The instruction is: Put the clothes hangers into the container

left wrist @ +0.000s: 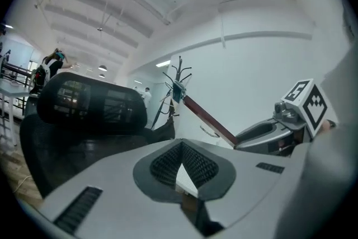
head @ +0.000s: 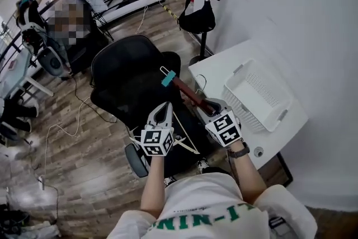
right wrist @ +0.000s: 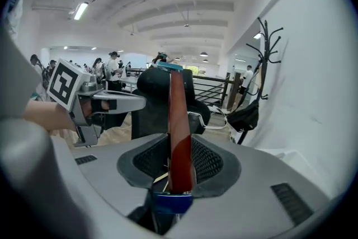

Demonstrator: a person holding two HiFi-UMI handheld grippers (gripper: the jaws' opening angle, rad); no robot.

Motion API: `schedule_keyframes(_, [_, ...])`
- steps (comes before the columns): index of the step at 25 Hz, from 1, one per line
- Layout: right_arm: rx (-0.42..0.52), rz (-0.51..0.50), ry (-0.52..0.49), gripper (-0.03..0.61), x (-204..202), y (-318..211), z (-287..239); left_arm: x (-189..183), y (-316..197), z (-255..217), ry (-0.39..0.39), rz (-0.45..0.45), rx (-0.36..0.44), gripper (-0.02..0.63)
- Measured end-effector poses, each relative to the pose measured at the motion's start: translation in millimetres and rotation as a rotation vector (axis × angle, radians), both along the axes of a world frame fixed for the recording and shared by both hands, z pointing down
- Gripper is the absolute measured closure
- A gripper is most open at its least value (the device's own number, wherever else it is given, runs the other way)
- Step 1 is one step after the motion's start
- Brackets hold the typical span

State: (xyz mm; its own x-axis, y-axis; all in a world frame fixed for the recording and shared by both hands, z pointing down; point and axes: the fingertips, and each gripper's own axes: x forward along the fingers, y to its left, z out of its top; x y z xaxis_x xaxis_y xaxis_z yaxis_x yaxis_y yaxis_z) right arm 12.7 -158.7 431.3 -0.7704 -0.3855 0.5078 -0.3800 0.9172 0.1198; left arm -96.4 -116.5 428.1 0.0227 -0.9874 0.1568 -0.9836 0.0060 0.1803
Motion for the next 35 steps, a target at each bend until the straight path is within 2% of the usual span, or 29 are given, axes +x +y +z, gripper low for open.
schedule_keyframes(5, [0.036, 0.104, 0.032, 0.437, 62.3, -41.6, -21.7, 51.8, -48.1, -21.4, -0.003, 0.125, 0.031, 0.602])
schedule_keyframes(12, [0.036, 0.275, 0.104, 0.437, 174.8, -93.8, -26.8, 149.9, -106.3, -31.6, -0.013, 0.325, 0.060, 0.601])
schedule_keyframes(17, [-0.006, 0.331, 0.256, 0.437, 256.7, -144.9, 1.2, 200.9, -146.3, -31.2, -0.018, 0.389, 0.065, 0.602])
schedule_keyframes(22, [-0.088, 0.355, 0.434, 0.439, 323.2, -171.1, 48.4, 231.6, -165.3, -30.1, -0.020, 0.424, 0.062, 0.601])
schedule_keyframes(26, [-0.165, 0.285, 0.597, 0.439, 340.9, -184.6, 93.0, 238.5, -178.5, -21.7, -0.006, 0.427, 0.046, 0.601])
schedule_keyframes(32, [-0.248, 0.183, 0.818, 0.439, 334.4, -202.1, 156.0, 236.4, -183.5, -6.5, 0.021, 0.403, 0.014, 0.601])
schedule_keyframes(35, [-0.353, 0.146, 0.859, 0.439, 324.9, -204.0, 194.0, 229.1, -183.5, 0.0, 0.028, 0.386, 0.002, 0.601])
